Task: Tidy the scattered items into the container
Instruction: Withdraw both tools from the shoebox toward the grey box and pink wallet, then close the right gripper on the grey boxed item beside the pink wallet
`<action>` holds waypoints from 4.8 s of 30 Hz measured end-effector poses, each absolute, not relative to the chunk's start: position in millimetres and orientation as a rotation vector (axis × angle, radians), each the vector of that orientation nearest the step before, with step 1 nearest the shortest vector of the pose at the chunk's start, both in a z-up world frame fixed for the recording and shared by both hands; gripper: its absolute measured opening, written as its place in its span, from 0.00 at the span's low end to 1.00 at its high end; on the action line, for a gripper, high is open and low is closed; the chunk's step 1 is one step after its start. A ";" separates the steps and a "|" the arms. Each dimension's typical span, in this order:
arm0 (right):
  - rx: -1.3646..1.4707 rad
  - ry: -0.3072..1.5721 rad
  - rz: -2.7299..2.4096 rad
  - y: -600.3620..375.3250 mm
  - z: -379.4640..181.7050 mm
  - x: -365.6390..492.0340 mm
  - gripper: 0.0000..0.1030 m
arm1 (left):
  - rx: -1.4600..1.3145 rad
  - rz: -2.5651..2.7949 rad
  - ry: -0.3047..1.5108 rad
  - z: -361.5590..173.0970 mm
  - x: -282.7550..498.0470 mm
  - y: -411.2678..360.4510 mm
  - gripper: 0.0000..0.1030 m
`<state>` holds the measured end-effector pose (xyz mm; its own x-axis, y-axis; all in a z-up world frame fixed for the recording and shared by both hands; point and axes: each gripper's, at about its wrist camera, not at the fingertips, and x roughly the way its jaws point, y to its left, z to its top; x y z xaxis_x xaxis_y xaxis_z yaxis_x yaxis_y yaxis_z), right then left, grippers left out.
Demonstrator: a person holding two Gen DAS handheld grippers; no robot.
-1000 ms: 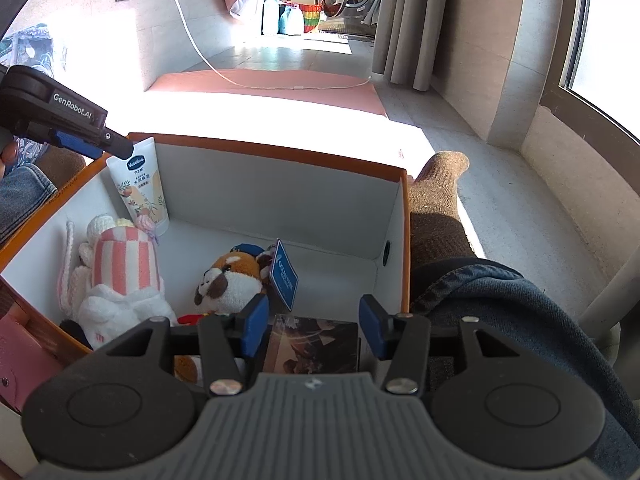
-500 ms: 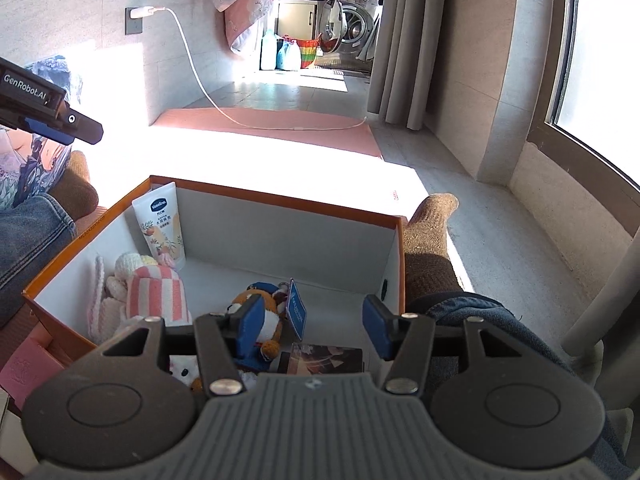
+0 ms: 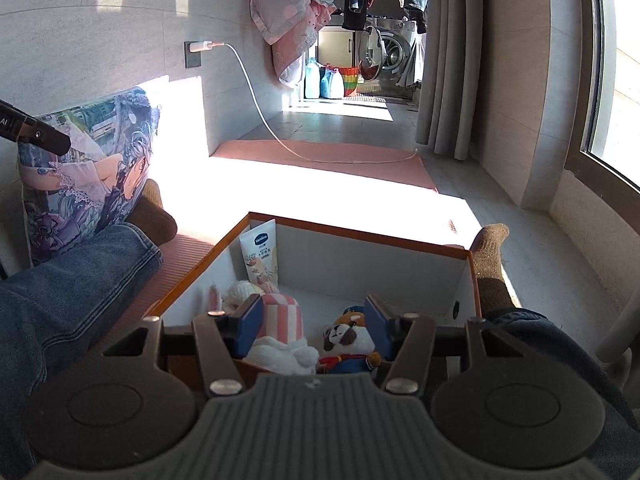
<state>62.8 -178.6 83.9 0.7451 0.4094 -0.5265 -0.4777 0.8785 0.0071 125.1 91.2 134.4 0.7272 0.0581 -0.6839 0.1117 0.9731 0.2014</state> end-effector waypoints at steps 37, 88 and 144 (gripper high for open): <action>-0.271 0.810 0.625 -148.0 4.6 27.3 0.70 | -0.102 0.087 1.345 -67.7 99.4 46.2 0.56; -0.512 0.756 0.848 -90.9 2.3 10.2 0.65 | -0.058 -0.060 1.325 -34.1 43.0 134.4 0.00; -0.862 0.767 1.655 48.3 -66.1 -3.4 0.89 | -0.051 -0.062 1.087 11.4 53.9 124.1 0.46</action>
<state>-3.4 48.3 -66.1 -0.1703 0.5072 -0.8448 -0.9725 -0.2246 0.0612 53.9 124.1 11.4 0.4636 -0.0758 -0.8828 0.0254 0.9971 -0.0723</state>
